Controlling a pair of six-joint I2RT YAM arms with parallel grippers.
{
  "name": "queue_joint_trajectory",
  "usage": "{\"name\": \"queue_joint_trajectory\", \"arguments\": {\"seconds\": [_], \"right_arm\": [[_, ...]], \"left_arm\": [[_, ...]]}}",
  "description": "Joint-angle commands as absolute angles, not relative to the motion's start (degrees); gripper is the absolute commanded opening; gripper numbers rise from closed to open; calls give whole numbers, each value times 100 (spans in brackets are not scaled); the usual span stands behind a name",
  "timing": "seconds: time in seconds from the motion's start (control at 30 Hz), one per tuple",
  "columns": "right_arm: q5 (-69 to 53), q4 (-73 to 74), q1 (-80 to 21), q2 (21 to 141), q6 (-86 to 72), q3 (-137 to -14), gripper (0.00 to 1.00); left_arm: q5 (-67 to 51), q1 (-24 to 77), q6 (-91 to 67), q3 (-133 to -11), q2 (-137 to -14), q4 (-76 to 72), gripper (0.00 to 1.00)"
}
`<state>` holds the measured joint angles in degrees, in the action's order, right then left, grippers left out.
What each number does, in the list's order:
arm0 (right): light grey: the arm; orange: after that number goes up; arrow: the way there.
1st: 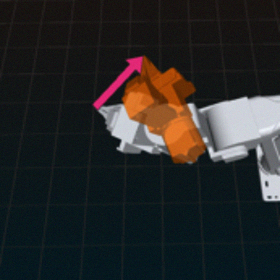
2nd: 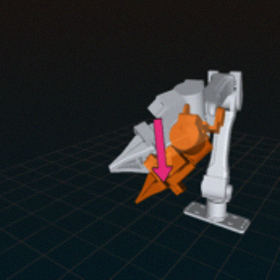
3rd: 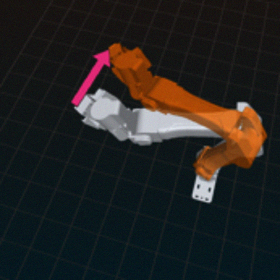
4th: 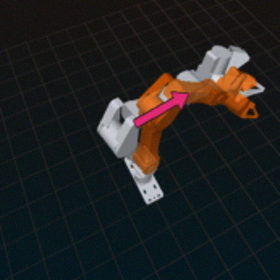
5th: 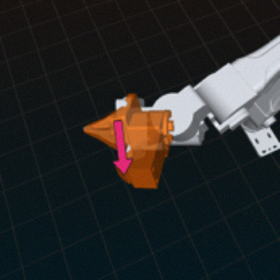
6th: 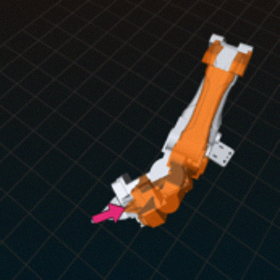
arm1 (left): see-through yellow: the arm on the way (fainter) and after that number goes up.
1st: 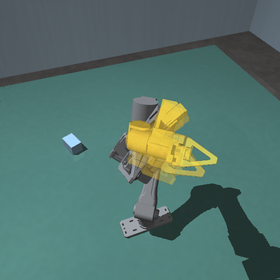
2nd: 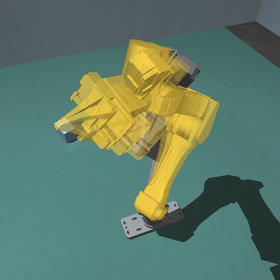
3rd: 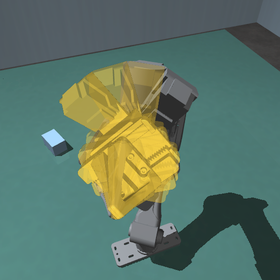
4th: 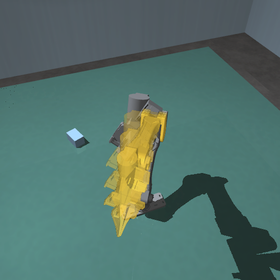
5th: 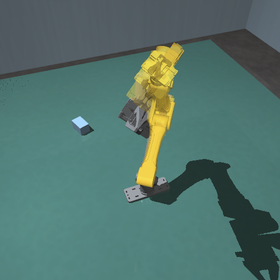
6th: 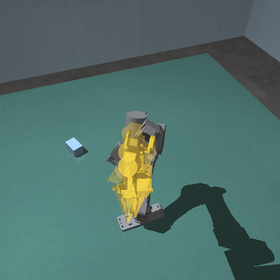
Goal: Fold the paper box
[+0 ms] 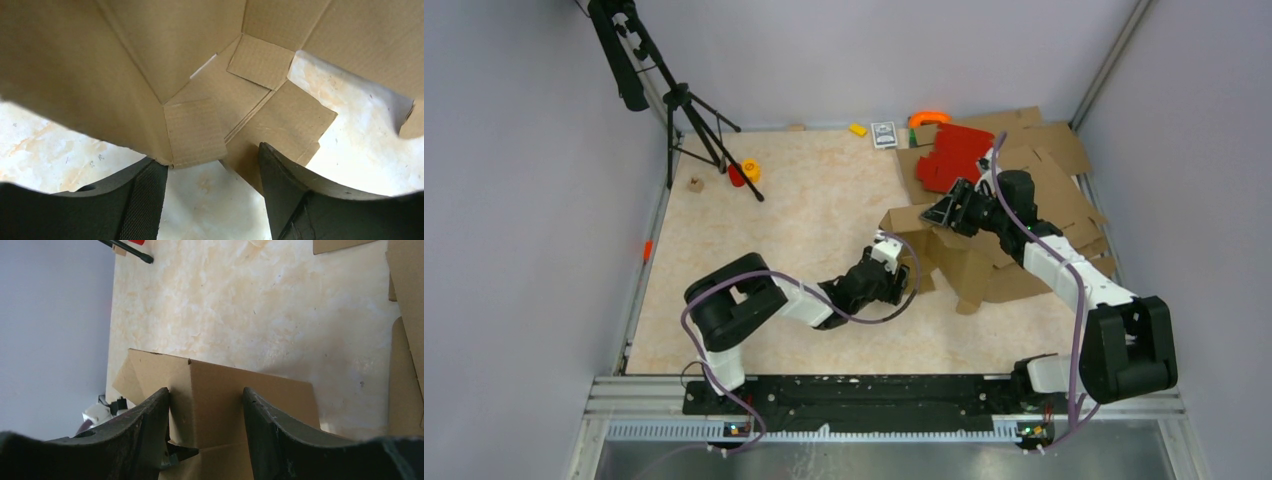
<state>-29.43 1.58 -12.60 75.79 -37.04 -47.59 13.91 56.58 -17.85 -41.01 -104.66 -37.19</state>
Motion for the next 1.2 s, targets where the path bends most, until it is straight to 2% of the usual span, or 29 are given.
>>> {"name": "queue_joint_trajectory", "arguments": {"seconds": [0.0, 0.23, 0.33, 0.4, 0.47, 0.53, 0.6, 0.73, 0.9, 1.17], "right_arm": [[-3006, 299, -1303, 7418, -3608, -4737, 54], [-3001, 290, -1301, 7418, -3611, -4729, 54], [-2997, 299, -1303, 7411, -3618, -4729, 54], [-2993, 316, -1303, 7389, -3623, -4713, 54], [-2967, 315, -1301, 7347, -3659, -4680, 54], [-2954, 268, -1307, 7295, -3748, -4617, 54], [-2944, 161, -1306, 7221, -3864, -4522, 54], [-2836, 42, -1307, 7056, -4061, -4318, 53], [-2680, -317, -1313, 6846, -4261, -4020, 53], [-2640, -291, -1316, 6816, -4213, -4015, 52]], "left_arm": [[1712, 5847, -1367, -4194, -10459, -3337, 65], [1990, 5954, -1240, -4306, -10503, -3006, 59], [2052, 5987, -1257, -4378, -10499, -2979, 49], [2106, 6042, -1250, -4476, -10495, -2877, 47], [2154, 6114, -1224, -4593, -10490, -2724, 51], [2187, 6171, -1279, -4710, -10473, -2559, 59], [2157, 6187, -1465, -4806, -10432, -2383, 61], [1942, 6190, -1774, -4890, -10369, -2325, 60], [1594, 6172, -2092, -4970, -10330, -2371, 52], [892, 5971, -2254, -4587, -9980, -2892, 54]]}}
